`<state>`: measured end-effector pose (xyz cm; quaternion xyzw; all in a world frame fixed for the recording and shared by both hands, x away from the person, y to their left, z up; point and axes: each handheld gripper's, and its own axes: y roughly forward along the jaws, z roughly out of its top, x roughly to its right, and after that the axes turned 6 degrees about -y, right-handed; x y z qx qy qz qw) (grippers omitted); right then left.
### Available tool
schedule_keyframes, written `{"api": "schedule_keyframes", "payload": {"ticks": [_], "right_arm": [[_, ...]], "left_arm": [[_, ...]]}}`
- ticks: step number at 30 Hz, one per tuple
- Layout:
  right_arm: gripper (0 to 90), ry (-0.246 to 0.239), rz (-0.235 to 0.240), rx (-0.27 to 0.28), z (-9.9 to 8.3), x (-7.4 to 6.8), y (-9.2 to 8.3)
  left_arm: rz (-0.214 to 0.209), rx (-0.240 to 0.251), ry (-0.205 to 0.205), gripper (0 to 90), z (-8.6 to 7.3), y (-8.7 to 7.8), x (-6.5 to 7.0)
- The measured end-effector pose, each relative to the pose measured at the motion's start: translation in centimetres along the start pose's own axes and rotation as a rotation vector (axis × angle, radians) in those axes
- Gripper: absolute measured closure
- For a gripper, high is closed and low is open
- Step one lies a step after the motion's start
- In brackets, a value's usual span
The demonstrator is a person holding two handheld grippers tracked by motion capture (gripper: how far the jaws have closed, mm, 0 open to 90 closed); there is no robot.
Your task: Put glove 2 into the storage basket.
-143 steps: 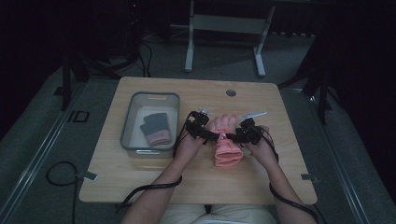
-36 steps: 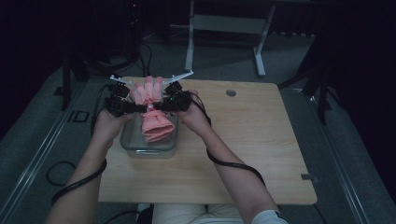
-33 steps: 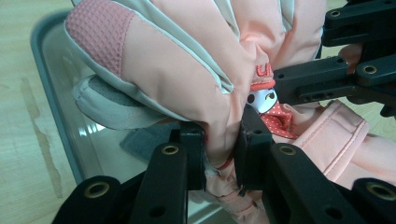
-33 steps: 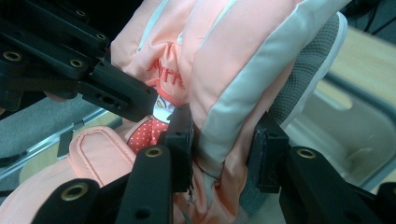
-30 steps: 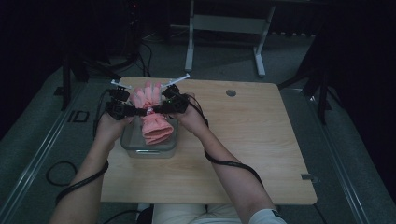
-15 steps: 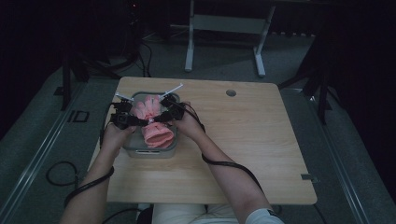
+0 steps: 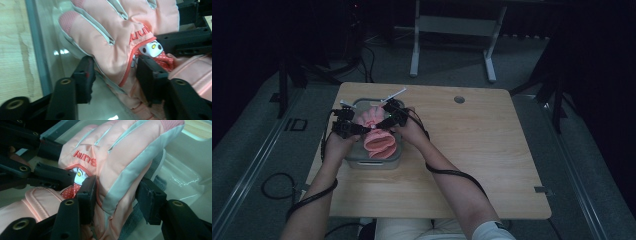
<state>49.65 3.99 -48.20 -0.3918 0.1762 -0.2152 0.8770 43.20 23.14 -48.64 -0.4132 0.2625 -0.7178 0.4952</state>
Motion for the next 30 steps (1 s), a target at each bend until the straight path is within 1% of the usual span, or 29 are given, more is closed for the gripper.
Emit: {"api": "schedule_keyframes", "payload": {"ticks": [1, 2, 3, 5, 6, 8, 9, 12, 13, 15, 17, 20, 23, 24, 26, 30], "right_arm": [[49.5, -0.004, 0.000, 0.002, 0.1, 0.2, -0.2], [49.5, -0.004, 0.000, 0.002, 0.1, 0.2, -0.2], [49.1, 0.008, 0.005, 0.015, 0.2, 0.4, -0.5], [49.2, 0.010, 0.006, 0.021, 0.2, 0.4, -0.6], [49.7, -0.004, 0.000, 0.022, 0.4, 0.2, -0.8], [49.9, -0.010, -0.005, 0.024, 0.4, 0.1, -0.9], [49.8, -0.030, -0.015, 0.019, 0.5, -0.2, -0.9], [49.9, -0.026, -0.007, 0.029, 0.7, -0.2, -1.3], [49.9, -0.026, -0.004, 0.033, 0.8, -0.2, -1.4], [49.7, -0.029, -0.001, 0.033, 0.8, -0.2, -1.5], [49.5, -0.026, 0.004, 0.039, 0.9, -0.3, -1.7], [49.0, -0.019, 0.016, 0.055, 1.0, -0.2, -2.2], [48.6, -0.015, 0.026, 0.064, 1.1, -0.2, -2.5], [48.6, -0.020, 0.028, 0.070, 1.1, -0.4, -2.7], [48.6, -0.031, 0.018, 0.072, 1.1, -0.5, -2.8], [48.6, -0.034, 0.024, 0.075, 1.1, -0.8, -3.0]], "left_arm": [[-0.004, 0.013, -0.008, 44.1, 0.0, -0.1, -0.1], [-0.004, 0.013, -0.008, 43.0, 0.0, -0.1, -0.1], [0.001, 0.022, -0.015, 41.0, 0.0, -0.1, -0.2], [0.009, 0.030, -0.023, 39.4, 0.0, -0.3, -0.2], [0.010, 0.031, -0.021, 38.2, 0.1, -0.3, -0.2], [0.013, 0.030, -0.021, 38.0, 0.1, -0.4, -0.2], [0.018, 0.033, -0.017, 36.6, 0.1, -0.5, -0.1], [0.024, 0.046, -0.013, 36.3, 0.2, -0.8, 0.0], [0.027, 0.067, -0.011, 36.2, 0.3, -1.1, 0.0], [0.023, 0.076, -0.010, 34.6, 0.3, -1.1, -0.1], [0.014, 0.076, -0.018, 34.3, 0.4, -1.2, -0.1], [0.019, 0.076, -0.005, 34.3, 0.5, -1.4, -0.1], [0.019, 0.085, -0.003, 34.3, 0.6, -1.7, 0.0], [0.014, 0.093, -0.008, 34.3, 0.6, -1.9, -0.1], [0.016, 0.098, 0.003, 34.3, 0.7, -2.2, 0.0], [0.013, 0.087, 0.009, 34.3, 0.8, -2.3, 0.1]]}}
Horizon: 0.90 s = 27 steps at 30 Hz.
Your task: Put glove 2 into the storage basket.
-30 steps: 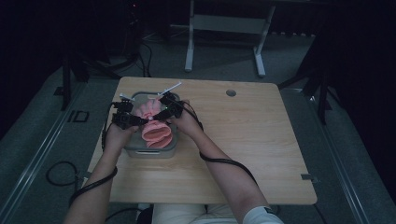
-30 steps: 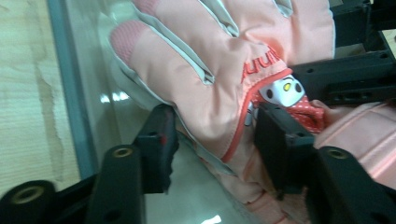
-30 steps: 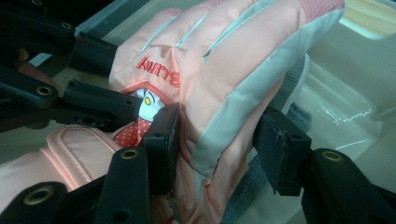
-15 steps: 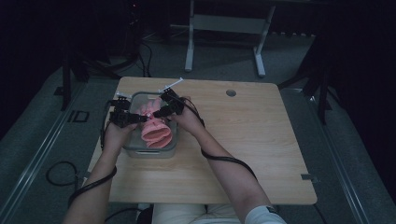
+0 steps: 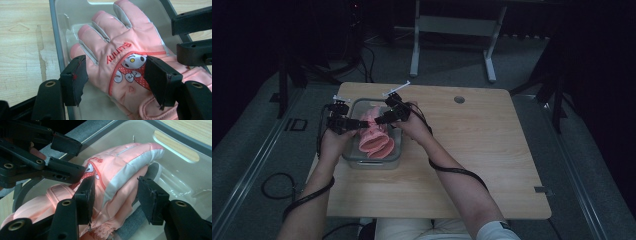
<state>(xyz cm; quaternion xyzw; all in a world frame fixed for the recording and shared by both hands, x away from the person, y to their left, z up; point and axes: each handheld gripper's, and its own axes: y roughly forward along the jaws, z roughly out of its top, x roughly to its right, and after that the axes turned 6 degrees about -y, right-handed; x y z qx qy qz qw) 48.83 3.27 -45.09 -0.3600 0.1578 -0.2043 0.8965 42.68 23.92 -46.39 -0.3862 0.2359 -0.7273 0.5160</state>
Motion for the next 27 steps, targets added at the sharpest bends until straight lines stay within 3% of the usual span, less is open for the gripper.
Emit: {"api": "schedule_keyframes", "payload": {"ticks": [8, 11, 16, 19, 20, 21, 27], "right_arm": [[47.2, -0.008, 0.018, 0.023, 0.1, -0.1, -1.3], [46.3, -0.011, 0.019, 0.037, -0.1, 0.0, -2.1], [44.2, -0.011, 0.019, 0.050, -0.8, 0.3, -3.0], [39.8, -0.018, 0.025, 0.062, -1.3, 0.4, -3.7], [39.0, -0.024, 0.024, 0.062, -1.6, 0.5, -3.9], [36.2, -0.027, 0.027, 0.068, -2.0, 0.6, -4.4], [28.4, -0.034, 0.021, 0.089, -3.1, 1.3, -5.9]], "left_arm": [[-0.012, 0.024, 0.045, 34.3, 0.2, -1.1, 1.2], [-0.039, 0.053, 0.061, 34.4, 0.2, -2.0, 2.3], [-0.060, 0.054, 0.096, 34.3, 0.0, -2.3, 3.7], [-0.071, 0.061, 0.123, 29.5, -0.3, -2.3, 4.9], [-0.093, 0.062, 0.142, 28.0, -0.4, -2.4, 5.2], [-0.103, 0.063, 0.149, 21.6, -0.5, -2.4, 5.5], [-0.134, 0.103, 0.211, 17.7, -0.9, -2.6, 7.9]]}}
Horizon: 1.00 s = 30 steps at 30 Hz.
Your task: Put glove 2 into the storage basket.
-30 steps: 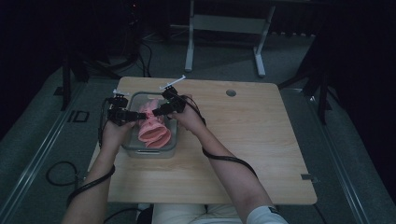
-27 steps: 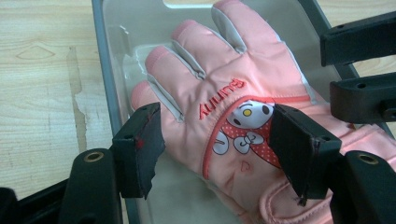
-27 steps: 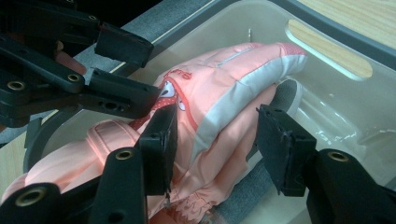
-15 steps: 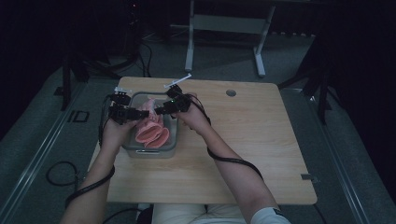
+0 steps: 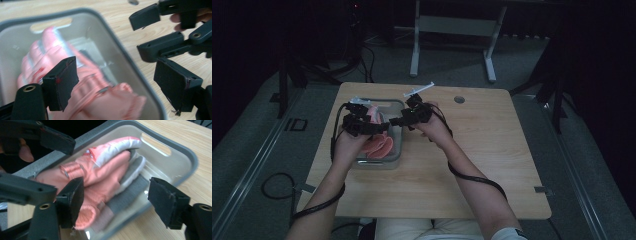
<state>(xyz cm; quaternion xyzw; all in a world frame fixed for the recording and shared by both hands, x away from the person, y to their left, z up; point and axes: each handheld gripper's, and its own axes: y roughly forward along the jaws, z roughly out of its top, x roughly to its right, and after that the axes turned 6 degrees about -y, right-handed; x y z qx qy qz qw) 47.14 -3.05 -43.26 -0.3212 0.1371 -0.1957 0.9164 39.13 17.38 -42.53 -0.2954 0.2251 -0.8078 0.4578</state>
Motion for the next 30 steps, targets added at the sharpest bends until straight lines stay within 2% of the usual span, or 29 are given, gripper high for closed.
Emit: {"api": "schedule_keyframes", "payload": {"ticks": [3, 4, 8, 9, 10, 16, 22, 30], "right_arm": [[24.2, -0.003, -0.008, -0.005, -0.7, 0.4, -0.8], [20.4, -0.008, -0.010, 0.002, -1.1, 0.6, -1.3], [20.6, -0.001, -0.035, 0.009, -1.7, 1.0, -2.0], [20.4, -0.007, -0.048, 0.003, -2.1, 1.2, -2.4], [19.8, -0.007, -0.049, 0.004, -2.4, 1.3, -2.6], [19.0, -0.012, -0.069, -0.001, -3.4, 1.7, -3.6], [19.1, -0.013, -0.081, -0.002, -4.8, 2.1, -4.3], [19.1, -0.003, -0.099, 0.008, -7.1, 2.7, -5.2]], "left_arm": [[-0.019, -0.006, 0.031, 15.5, 0.2, 0.4, 1.4], [-0.021, -0.007, 0.040, 12.6, 0.2, 0.6, 1.8], [-0.046, -0.010, 0.060, 8.0, 0.1, 1.3, 3.3], [-0.062, -0.025, 0.069, 4.3, 0.1, 1.7, 4.0], [-0.062, -0.025, 0.069, 1.5, 0.1, 1.7, 4.0], [-0.091, -0.040, 0.120, 1.3, -0.4, 2.8, 5.7], [-0.115, -0.038, 0.165, 1.3, -0.8, 3.0, 7.3], [-0.142, -0.032, 0.207, 1.3, -1.8, 3.5, 9.2]]}}
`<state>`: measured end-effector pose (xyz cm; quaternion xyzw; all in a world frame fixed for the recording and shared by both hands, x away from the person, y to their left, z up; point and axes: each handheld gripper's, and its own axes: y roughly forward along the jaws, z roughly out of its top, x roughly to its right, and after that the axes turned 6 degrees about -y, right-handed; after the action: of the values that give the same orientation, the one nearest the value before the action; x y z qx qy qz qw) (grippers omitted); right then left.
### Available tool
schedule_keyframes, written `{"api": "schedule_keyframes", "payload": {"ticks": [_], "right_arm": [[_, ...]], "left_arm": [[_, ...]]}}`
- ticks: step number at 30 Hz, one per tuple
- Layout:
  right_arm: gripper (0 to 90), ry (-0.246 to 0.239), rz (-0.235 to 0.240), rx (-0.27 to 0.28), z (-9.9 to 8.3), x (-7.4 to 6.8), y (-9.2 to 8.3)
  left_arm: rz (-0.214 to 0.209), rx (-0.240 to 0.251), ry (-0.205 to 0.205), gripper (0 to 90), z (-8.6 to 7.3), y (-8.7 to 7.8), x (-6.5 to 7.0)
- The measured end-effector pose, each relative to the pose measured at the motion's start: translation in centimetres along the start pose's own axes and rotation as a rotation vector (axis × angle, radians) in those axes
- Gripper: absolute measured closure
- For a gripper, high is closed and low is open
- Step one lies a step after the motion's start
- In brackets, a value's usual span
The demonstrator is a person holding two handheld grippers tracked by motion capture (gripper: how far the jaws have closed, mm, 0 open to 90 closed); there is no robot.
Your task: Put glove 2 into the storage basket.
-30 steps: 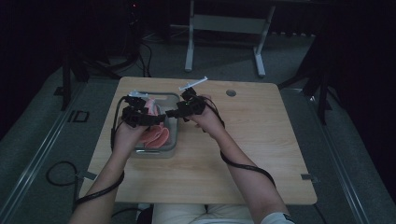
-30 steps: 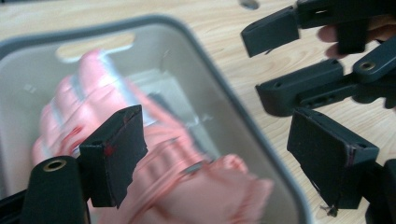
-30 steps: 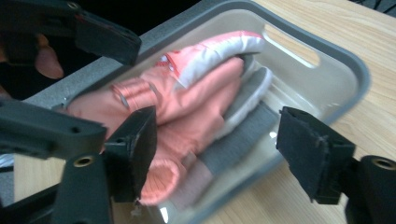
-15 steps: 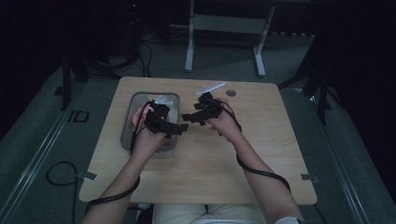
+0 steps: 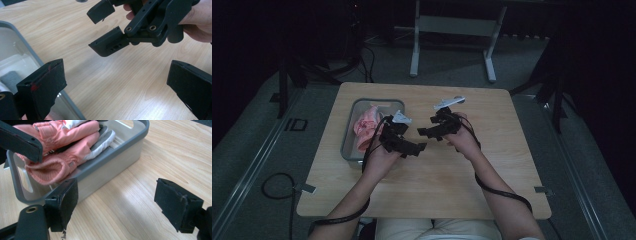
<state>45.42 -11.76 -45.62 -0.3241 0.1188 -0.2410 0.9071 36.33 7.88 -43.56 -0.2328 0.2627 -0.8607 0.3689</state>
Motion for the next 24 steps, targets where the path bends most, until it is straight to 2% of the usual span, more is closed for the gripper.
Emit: {"api": "schedule_keyframes", "payload": {"ticks": [6, 10, 13, 16, 19, 24], "right_arm": [[19.1, -0.002, -0.006, -0.004, -1.7, 0.3, -0.6], [19.2, -0.007, -0.018, -0.004, -2.5, 0.3, -1.0], [19.2, -0.006, -0.027, -0.003, -3.2, 0.3, -1.3], [19.2, -0.005, -0.034, 0.011, -4.3, 0.5, -1.6], [19.2, -0.007, -0.035, 0.015, -4.7, 0.5, -1.6], [19.2, 0.001, -0.045, 0.009, -6.7, 0.8, -1.7]], "left_arm": [[-0.033, -0.017, 0.031, 1.3, -0.9, 1.0, 1.6], [-0.038, -0.023, 0.043, 1.3, -1.2, 1.6, 2.2], [-0.045, -0.035, 0.067, 1.3, -1.5, 2.2, 3.0], [-0.045, -0.037, 0.092, 1.3, -1.9, 2.7, 3.7], [-0.041, -0.044, 0.103, 1.3, -2.3, 3.3, 4.2], [-0.039, -0.064, 0.121, 1.3, -3.3, 4.3, 4.8]]}}
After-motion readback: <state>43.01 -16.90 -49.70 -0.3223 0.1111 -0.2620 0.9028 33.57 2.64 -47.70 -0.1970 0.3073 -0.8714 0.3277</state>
